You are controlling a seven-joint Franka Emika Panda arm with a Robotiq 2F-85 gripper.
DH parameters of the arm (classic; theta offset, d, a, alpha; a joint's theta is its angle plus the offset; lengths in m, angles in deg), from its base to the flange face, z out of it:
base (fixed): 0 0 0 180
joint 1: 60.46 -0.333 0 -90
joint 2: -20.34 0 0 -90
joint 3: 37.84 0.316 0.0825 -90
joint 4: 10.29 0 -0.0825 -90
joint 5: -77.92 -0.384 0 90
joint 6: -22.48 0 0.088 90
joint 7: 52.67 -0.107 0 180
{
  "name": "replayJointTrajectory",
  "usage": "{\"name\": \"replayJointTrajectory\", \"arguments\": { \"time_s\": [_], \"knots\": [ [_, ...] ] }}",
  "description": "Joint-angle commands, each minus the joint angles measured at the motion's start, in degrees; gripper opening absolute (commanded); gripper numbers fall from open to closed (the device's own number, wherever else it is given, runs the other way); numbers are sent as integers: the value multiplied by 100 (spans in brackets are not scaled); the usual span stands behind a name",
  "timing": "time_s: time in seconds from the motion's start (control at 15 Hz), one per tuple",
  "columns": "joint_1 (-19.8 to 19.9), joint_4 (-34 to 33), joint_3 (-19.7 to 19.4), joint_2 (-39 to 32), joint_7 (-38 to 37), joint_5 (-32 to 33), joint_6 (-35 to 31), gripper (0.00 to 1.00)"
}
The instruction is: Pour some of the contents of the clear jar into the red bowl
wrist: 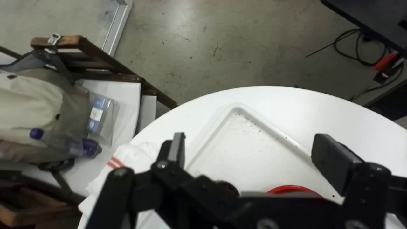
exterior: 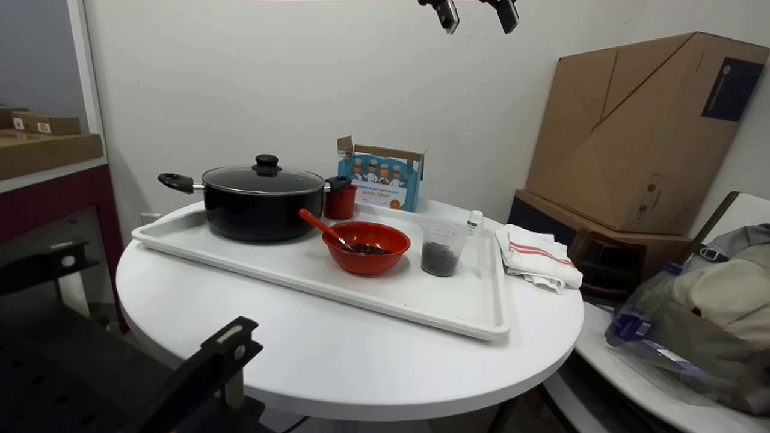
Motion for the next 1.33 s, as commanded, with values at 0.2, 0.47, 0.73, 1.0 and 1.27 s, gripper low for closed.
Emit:
{"name": "replayJointTrajectory", "arguments": {
  "time_s": [0.2,0.47,0.73,1.0,1.27],
  "knots": [
    [588,-155,38,142,2419,-656,-867,100],
    [1034,-160,-82,-32,4066,-1378,-1009,100],
    [1249,-414,-134,-334,5486,-1683,-605,100],
    [1138,-625,-159,-670,5966,-1443,-464,100],
    [908,-708,-161,-1052,5783,-1070,-684,100]
  ]
}}
